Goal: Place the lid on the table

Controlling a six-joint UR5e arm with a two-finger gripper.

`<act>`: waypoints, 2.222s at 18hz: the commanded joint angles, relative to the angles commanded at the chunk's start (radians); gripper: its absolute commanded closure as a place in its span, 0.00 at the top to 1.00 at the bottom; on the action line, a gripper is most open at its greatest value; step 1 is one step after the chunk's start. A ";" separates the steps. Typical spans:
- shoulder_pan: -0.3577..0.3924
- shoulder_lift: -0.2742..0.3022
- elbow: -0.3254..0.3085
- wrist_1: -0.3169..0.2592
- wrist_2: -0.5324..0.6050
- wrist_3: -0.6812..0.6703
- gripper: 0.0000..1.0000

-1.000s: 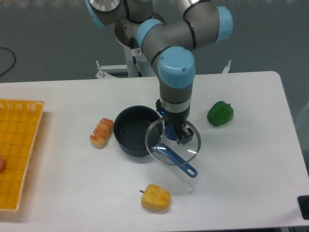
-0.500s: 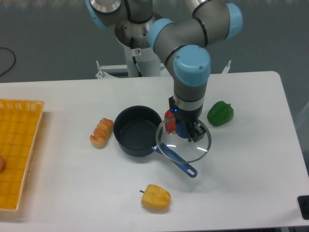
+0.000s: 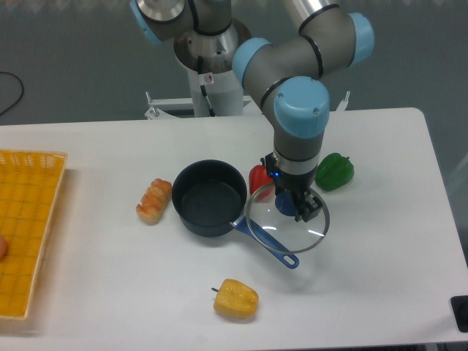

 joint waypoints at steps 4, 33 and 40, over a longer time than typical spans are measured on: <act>0.003 -0.044 0.021 0.032 0.002 0.002 0.48; 0.064 -0.201 0.020 0.089 0.097 0.157 0.49; 0.063 -0.203 0.015 0.092 0.097 0.152 0.63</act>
